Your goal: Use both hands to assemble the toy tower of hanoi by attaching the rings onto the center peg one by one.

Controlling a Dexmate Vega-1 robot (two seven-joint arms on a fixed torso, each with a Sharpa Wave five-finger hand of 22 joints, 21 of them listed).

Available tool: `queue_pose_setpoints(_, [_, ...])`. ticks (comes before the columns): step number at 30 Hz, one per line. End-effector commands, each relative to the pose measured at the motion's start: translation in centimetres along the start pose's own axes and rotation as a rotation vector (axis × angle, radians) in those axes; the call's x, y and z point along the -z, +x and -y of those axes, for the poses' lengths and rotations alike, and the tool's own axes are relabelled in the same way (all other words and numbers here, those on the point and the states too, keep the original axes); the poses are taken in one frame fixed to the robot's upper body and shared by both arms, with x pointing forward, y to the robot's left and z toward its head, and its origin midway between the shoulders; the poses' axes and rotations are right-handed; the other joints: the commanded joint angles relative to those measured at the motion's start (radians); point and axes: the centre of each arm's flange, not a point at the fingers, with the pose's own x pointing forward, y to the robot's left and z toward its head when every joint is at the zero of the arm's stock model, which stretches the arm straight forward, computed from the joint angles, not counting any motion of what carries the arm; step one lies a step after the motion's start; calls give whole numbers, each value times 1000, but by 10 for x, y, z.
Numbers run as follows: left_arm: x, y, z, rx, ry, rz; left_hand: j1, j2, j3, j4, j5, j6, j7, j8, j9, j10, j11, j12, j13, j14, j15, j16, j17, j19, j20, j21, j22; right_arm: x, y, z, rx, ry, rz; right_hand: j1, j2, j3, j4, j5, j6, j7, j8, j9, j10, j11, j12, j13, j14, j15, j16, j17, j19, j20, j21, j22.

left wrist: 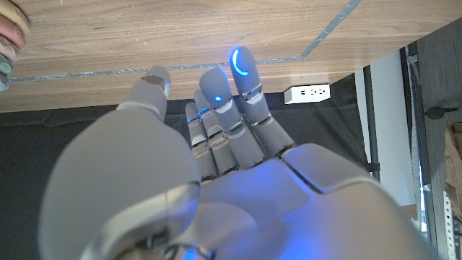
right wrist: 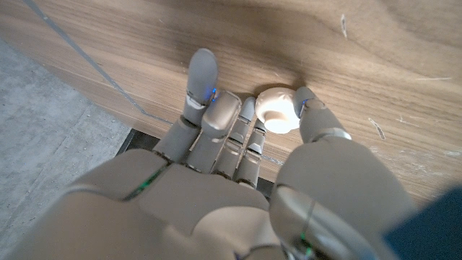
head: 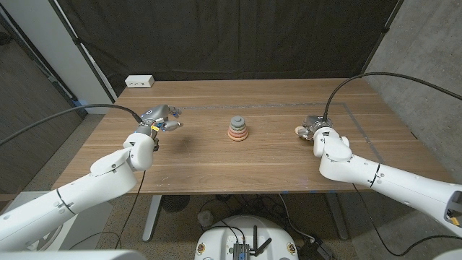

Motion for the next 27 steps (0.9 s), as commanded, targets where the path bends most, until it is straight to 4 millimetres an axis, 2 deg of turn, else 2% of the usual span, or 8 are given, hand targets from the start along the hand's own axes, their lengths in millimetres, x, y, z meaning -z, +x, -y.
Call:
queue_pose_setpoints(1, [0,-1,0,-1,-2,2,-9,-1,8,1,5,11,-2,-3,5,12,-1,-2,1,8,-25,1,4,9,-123,1,2,0,-4,2,33,6,9,5,24,12,0,7,35,-19,9,1,53,-35,10,10,16,1,8,1,16,-61,1,3])
queue_pose_setpoints(14, [-1,-1,-1,-2,-1,6,-17,-2,23,-1,7,18,-1,-5,7,18,-2,-7,0,15,-25,5,18,13,-123,1,2,1,-12,14,60,9,20,9,27,18,-1,14,51,-20,15,-2,77,-34,11,25,35,1,14,2,31,-61,-2,6])
queue_pose_setpoints(27, [-2,-1,-1,-2,-2,6,-22,-4,35,-2,8,25,-2,-6,8,23,-4,-8,3,13,-25,0,22,15,-124,3,3,2,-24,27,77,15,33,8,33,25,1,22,69,-2,21,-6,116,-38,17,43,48,1,14,1,41,-61,-3,11])
